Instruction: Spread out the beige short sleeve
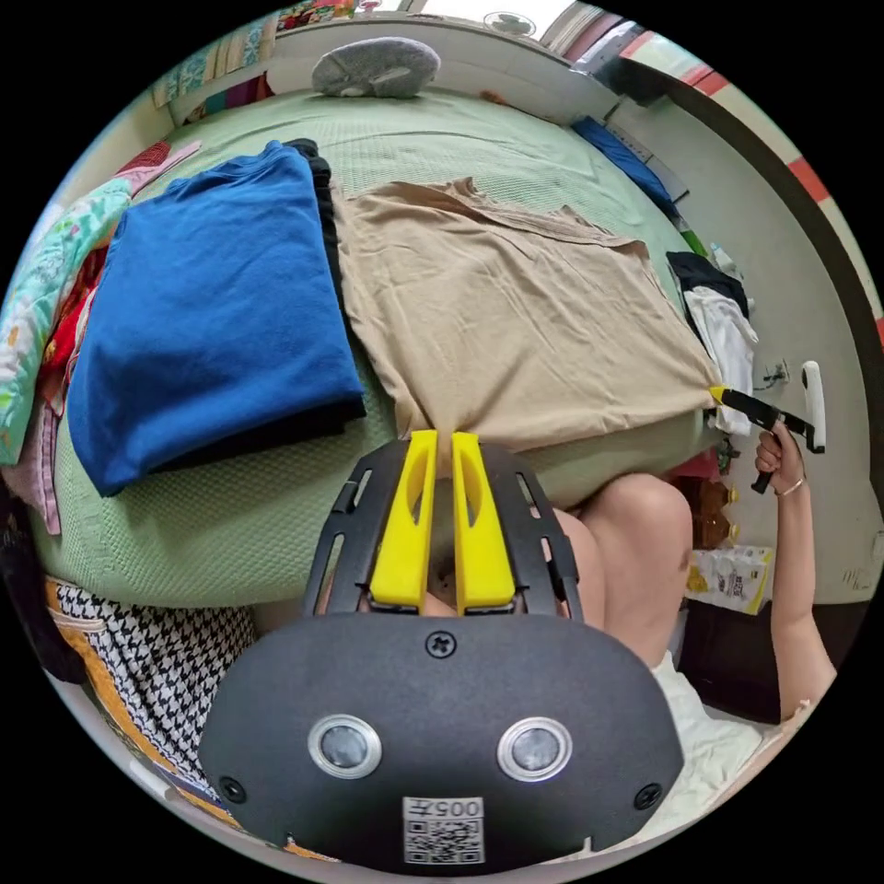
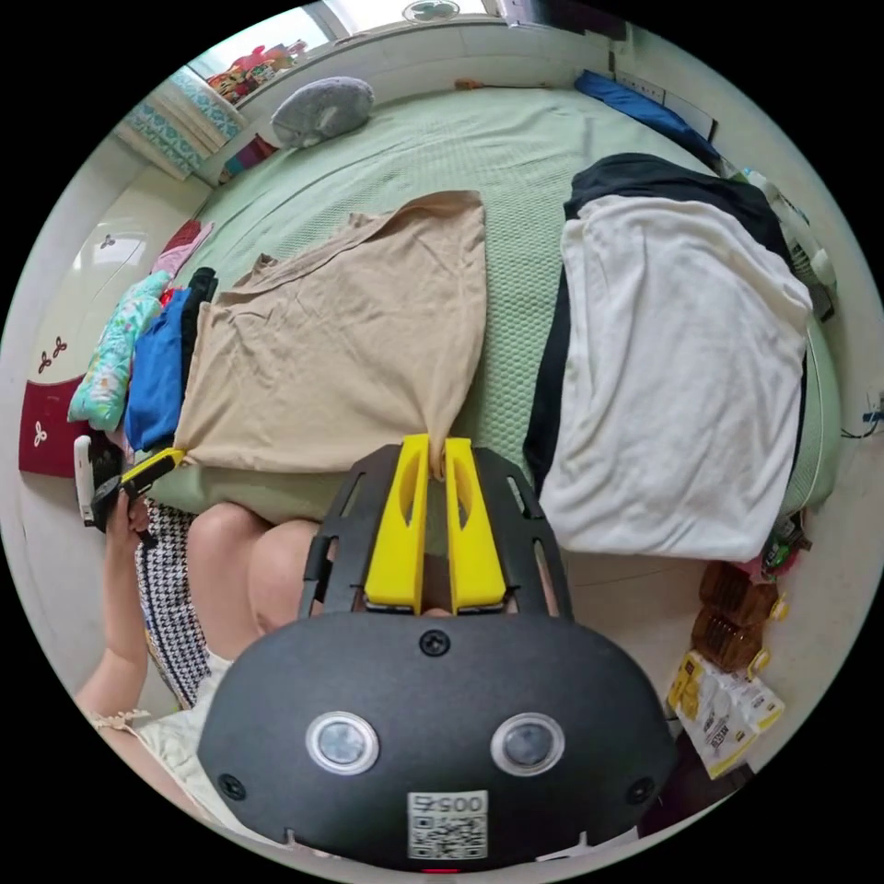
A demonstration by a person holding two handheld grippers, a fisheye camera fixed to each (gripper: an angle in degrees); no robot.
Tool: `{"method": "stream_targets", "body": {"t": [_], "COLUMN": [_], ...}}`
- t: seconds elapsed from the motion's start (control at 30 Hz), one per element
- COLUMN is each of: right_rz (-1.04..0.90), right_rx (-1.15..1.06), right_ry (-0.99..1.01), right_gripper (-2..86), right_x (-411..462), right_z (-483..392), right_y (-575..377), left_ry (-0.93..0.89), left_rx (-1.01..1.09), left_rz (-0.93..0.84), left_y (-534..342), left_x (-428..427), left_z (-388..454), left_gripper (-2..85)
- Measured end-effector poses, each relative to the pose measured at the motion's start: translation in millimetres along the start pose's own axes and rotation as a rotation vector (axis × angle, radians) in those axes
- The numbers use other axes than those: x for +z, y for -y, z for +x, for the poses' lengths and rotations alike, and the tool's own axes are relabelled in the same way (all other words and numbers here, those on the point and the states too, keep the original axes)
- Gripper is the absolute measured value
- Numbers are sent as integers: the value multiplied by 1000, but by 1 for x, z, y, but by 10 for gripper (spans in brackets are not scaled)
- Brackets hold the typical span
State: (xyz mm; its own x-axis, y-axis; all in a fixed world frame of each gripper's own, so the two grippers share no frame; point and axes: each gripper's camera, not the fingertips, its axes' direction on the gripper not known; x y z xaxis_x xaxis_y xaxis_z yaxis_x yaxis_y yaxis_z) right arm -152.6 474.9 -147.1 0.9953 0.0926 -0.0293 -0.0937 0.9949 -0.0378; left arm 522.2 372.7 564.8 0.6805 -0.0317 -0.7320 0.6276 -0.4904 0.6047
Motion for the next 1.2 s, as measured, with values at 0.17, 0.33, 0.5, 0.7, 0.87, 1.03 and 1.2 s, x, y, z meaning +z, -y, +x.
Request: {"method": "stream_targets", "body": {"t": [0.17, 0.33, 0.5, 0.7, 0.87, 1.03, 1.2], "right_rz": [-49, -30, 191, 232, 88, -23, -9], "right_rx": [-34, -54, -172, -239, -253, -274, -175], "right_ry": [-72, -109, -113, -235, -353, -359, -273], "right_gripper": [-4, 38, 50, -7, -12, -12, -12], "right_x": [25, 29, -16, 20, 80, 100, 83], "right_z": [7, 7, -30, -87, -106, -112, -103], "right_y": [-16, -11, 25, 127, 219, 285, 341], "left_ry": [75, 80, 124, 130, 82, 67, 35], "left_rx": [17, 9, 109, 162, 119, 130, 46], "left_rz": [14, 106, 184, 191, 74, 17, 52], "left_y": [-23, -25, 36, 162, 246, 293, 332], "left_x": [35, 37, 20, 64, 131, 167, 176], "left_z": [1, -10, 6, 29, 26, 24, 8], "left_gripper": [38, 48, 43, 4, -5, -6, -6]}}
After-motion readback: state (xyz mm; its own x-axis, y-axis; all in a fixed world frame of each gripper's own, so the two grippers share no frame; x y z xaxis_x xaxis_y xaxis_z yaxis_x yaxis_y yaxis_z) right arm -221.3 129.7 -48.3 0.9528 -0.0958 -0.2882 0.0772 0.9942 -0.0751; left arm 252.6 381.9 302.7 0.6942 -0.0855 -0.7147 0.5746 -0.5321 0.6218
